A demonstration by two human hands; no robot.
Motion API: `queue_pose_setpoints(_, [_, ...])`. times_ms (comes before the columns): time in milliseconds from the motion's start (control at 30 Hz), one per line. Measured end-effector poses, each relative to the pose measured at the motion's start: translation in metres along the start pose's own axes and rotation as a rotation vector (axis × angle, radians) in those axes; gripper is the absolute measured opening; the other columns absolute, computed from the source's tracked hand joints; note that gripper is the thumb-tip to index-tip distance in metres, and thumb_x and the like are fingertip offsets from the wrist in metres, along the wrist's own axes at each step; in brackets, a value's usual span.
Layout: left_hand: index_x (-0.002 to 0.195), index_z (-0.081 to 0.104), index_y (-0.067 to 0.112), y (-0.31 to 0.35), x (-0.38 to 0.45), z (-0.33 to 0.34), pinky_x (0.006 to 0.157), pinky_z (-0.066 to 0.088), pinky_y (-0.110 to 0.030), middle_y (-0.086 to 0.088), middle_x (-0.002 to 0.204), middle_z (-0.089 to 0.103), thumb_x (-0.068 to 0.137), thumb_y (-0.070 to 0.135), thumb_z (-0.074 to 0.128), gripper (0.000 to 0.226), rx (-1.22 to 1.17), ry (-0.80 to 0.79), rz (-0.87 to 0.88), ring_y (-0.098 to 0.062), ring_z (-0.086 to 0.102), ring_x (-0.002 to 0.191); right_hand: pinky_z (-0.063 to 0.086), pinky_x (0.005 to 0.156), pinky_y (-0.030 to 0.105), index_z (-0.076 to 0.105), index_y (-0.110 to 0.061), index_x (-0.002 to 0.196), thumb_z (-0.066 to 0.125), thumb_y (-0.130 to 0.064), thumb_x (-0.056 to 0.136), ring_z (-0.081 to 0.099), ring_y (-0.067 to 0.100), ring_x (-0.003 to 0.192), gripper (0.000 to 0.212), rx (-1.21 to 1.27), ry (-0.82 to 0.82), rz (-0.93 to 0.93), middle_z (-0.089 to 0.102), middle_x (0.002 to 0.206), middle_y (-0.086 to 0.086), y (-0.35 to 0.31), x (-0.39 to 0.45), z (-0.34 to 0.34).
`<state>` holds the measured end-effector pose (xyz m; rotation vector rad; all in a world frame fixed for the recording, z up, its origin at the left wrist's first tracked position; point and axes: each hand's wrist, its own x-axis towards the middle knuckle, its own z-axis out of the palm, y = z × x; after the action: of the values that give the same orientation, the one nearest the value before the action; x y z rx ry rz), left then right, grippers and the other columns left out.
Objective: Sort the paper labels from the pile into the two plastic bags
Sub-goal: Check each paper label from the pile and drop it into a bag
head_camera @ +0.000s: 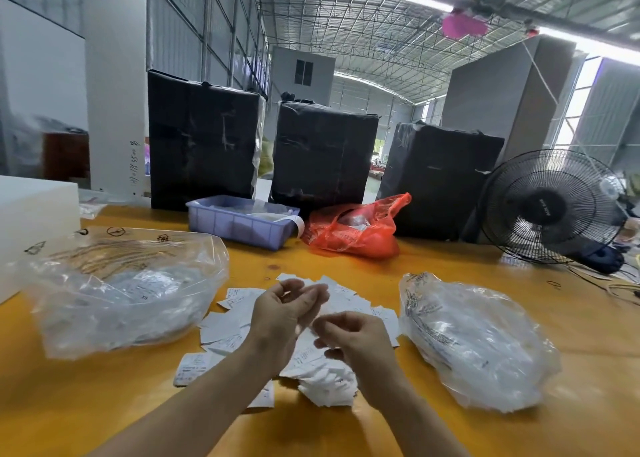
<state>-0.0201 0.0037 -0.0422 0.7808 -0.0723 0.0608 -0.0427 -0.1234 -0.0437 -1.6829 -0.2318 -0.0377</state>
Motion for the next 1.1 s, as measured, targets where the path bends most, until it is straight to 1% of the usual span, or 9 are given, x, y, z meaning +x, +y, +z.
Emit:
queue_pose_setpoints(233, [0.106, 0.051, 0.007, 0.012, -0.001, -0.011, 0.069, 0.05, -0.029, -0.012, 0.09, 0.067, 0.076, -0.015, 0.066, 0.04, 0.48, -0.055, -0.001, -0.022, 0.064, 0.079, 0.047, 0.067, 0.027, 0.069, -0.01, 0.081, 0.065, -0.014, 0.087, 0.065, 0.011, 0.07, 0.008, 0.089, 0.118, 0.032, 0.074, 0.078, 0.002, -0.005, 0.003, -0.012])
queue_pose_setpoints(367, [0.112, 0.058, 0.017, 0.018, -0.006, -0.016, 0.074, 0.054, -0.023, -0.01, 0.105, 0.064, 0.067, 0.008, 0.082, 0.052, 0.9, -0.365, -0.059, -0.016, 0.066, 0.086, 0.036, 0.049, 0.016, 0.068, -0.005, 0.071, 0.066, -0.016, 0.087, 0.049, 0.001, 0.048, 0.019, -0.328, 0.078, -0.189, 0.06, 0.052, -0.01, -0.004, 0.005, -0.014])
queue_pose_setpoints(433, [0.105, 0.064, 0.018, 0.017, -0.007, -0.014, 0.073, 0.055, -0.022, -0.007, 0.097, 0.067, 0.068, 0.013, 0.084, 0.043, 1.019, -0.382, 0.004, -0.012, 0.066, 0.082, 0.03, 0.046, 0.015, 0.069, -0.005, 0.07, 0.069, -0.018, 0.085, 0.042, 0.001, 0.042, 0.02, -0.536, 0.01, -0.256, 0.049, 0.041, -0.016, -0.002, 0.006, -0.013])
queue_pose_setpoints(567, [0.089, 0.068, 0.014, 0.013, -0.008, -0.013, 0.064, 0.052, -0.022, -0.002, 0.072, 0.067, 0.066, 0.0, 0.082, 0.03, 1.017, -0.344, 0.064, -0.007, 0.064, 0.066, 0.035, 0.046, 0.017, 0.072, -0.005, 0.071, 0.069, -0.018, 0.084, 0.048, 0.003, 0.043, 0.019, -0.517, -0.064, -0.215, 0.058, 0.045, -0.01, -0.006, 0.01, -0.019])
queue_pose_setpoints(700, [0.085, 0.07, 0.012, 0.007, -0.008, -0.019, 0.064, 0.052, -0.02, -0.001, 0.065, 0.068, 0.066, 0.001, 0.083, 0.025, 0.988, -0.191, 0.039, -0.009, 0.066, 0.063, 0.05, 0.053, 0.028, 0.068, 0.006, 0.077, 0.061, -0.026, 0.09, 0.066, 0.019, 0.056, 0.035, -0.447, -0.065, -0.187, 0.069, 0.067, 0.016, -0.013, 0.016, -0.028])
queue_pose_setpoints(833, [0.072, 0.074, 0.013, -0.001, -0.007, -0.023, 0.053, 0.045, -0.012, 0.002, 0.061, 0.069, 0.068, 0.007, 0.083, 0.011, 0.924, -0.109, 0.017, -0.001, 0.06, 0.053, 0.051, 0.051, 0.024, 0.066, -0.008, 0.087, 0.067, -0.006, 0.085, 0.063, 0.013, 0.052, 0.003, -0.333, 0.164, -0.282, 0.067, 0.066, 0.01, 0.0, 0.01, -0.034])
queue_pose_setpoints(967, [0.071, 0.075, 0.012, 0.0, -0.008, -0.022, 0.051, 0.043, -0.014, 0.003, 0.059, 0.068, 0.066, 0.022, 0.081, 0.013, 0.848, -0.08, 0.0, 0.0, 0.056, 0.05, 0.049, 0.051, 0.017, 0.053, -0.019, 0.102, 0.072, -0.002, 0.079, 0.063, 0.01, 0.054, 0.034, -0.229, 0.18, -0.244, 0.068, 0.074, 0.007, 0.003, 0.005, -0.04])
queue_pose_setpoints(1033, [0.073, 0.075, 0.011, 0.0, -0.008, -0.02, 0.05, 0.043, -0.014, 0.003, 0.059, 0.067, 0.059, 0.032, 0.08, 0.026, 0.821, -0.083, -0.015, 0.0, 0.055, 0.049, 0.047, 0.05, 0.015, 0.057, -0.015, 0.094, 0.073, -0.001, 0.077, 0.062, 0.006, 0.054, 0.027, -0.141, 0.169, -0.267, 0.067, 0.075, 0.006, -0.001, 0.003, -0.04])
queue_pose_setpoints(1100, [0.073, 0.075, 0.011, 0.0, -0.008, -0.02, 0.05, 0.044, -0.013, 0.003, 0.06, 0.067, 0.061, 0.028, 0.082, 0.022, 0.819, -0.081, -0.015, 0.0, 0.055, 0.05, 0.045, 0.049, 0.013, 0.061, -0.012, 0.087, 0.073, 0.001, 0.076, 0.059, 0.004, 0.054, 0.02, -0.055, 0.167, -0.305, 0.066, 0.07, 0.002, -0.004, 0.002, -0.039])
